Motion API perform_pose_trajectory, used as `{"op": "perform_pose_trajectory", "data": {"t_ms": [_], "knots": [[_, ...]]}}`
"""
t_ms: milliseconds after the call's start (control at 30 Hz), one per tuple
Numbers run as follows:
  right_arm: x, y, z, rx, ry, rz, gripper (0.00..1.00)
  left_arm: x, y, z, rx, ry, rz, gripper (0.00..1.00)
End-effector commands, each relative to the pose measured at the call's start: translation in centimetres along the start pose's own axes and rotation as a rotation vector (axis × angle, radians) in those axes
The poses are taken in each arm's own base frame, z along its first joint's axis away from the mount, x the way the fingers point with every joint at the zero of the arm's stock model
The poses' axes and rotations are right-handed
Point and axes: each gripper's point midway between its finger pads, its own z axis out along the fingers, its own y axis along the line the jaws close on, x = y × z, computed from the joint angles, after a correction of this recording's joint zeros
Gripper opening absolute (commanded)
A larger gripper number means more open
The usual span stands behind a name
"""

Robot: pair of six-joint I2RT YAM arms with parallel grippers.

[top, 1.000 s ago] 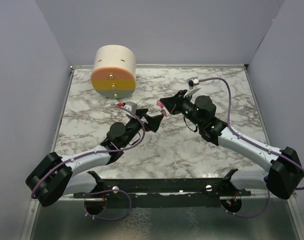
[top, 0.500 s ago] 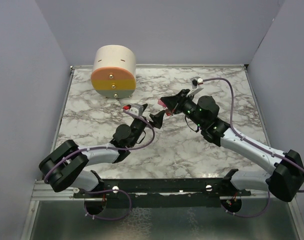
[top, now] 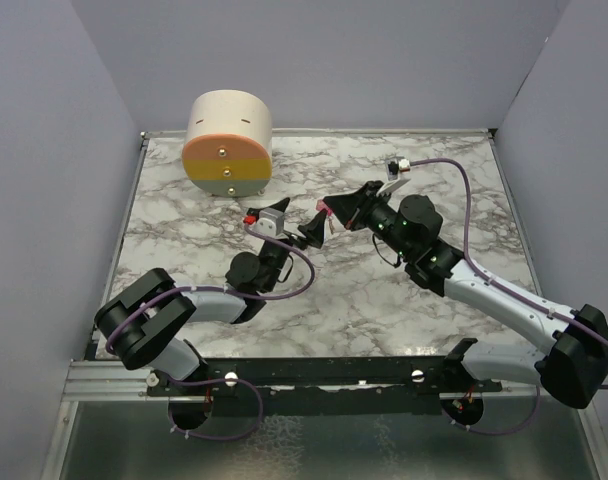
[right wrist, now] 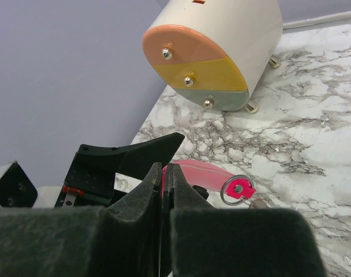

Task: Put the keys on the keyring

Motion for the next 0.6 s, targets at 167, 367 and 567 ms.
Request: {"op": "perform_pose_trajectory", "data": {"t_ms": [167,367,567], "knots": [[-1.0,0.4,-1.0,-0.010,-0.040,0.014,0.01,-1.7,0.7,1.7,-0.077,-0.072,0.009,0.99],[-1.6,0.6,-1.3,-0.014,-0.052,0.008,0.01,0.5,1.1,2.6,-0.104,0.001,0.036,0.99],[-2.8,1.0,-1.7,-0.012,-0.080,-0.004,0.01,2.2,1.4,2.4,-0.107,0.045,0.015,0.98]]}}
